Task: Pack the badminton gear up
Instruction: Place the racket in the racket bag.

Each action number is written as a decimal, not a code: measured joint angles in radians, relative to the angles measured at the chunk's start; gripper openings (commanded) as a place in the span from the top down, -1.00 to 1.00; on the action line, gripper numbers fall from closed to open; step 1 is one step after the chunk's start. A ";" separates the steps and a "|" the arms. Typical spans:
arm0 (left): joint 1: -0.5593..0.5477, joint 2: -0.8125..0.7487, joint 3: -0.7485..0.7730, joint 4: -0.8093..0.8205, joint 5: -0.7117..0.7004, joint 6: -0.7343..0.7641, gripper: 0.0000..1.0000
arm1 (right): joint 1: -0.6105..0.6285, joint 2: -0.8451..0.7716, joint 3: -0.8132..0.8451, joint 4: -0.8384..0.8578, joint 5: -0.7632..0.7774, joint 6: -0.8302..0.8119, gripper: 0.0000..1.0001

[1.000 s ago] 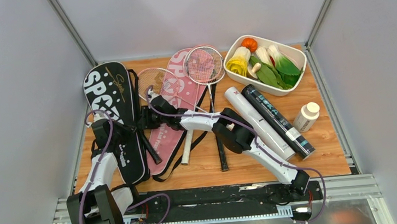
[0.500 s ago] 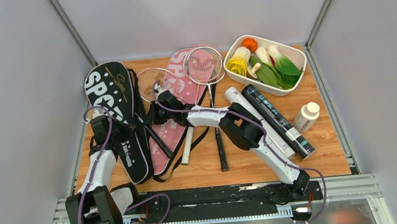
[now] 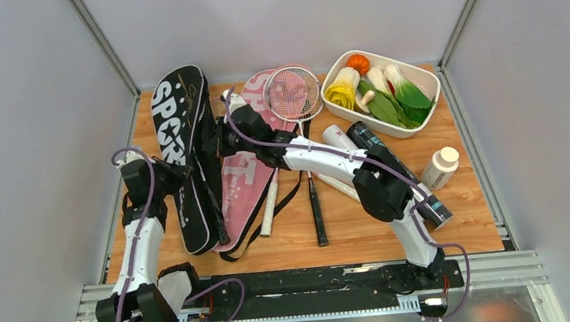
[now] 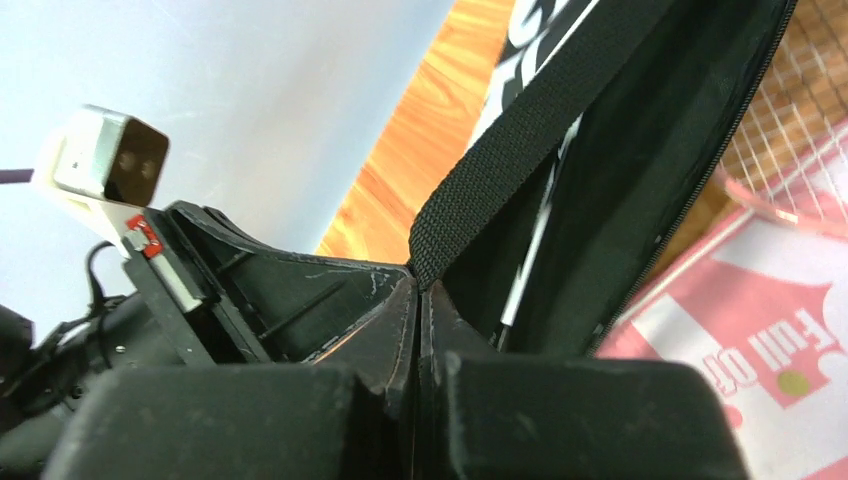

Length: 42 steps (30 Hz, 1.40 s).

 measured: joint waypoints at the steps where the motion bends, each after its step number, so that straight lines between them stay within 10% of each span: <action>1: 0.000 -0.003 -0.010 0.011 0.008 -0.007 1.00 | 0.005 0.003 -0.006 -0.004 0.000 0.000 1.00; 28: 0.000 -0.023 0.045 -0.075 0.061 0.048 1.00 | 0.036 -0.241 -0.083 -0.079 0.197 -0.184 1.00; 38: 0.000 -0.003 0.079 -0.134 0.090 0.184 -0.22 | 0.037 -0.241 -0.082 -0.079 0.170 -0.199 1.00; 42: -0.004 -0.039 0.066 -0.130 0.153 0.217 -0.35 | 0.040 -0.241 -0.080 -0.080 0.156 -0.200 1.00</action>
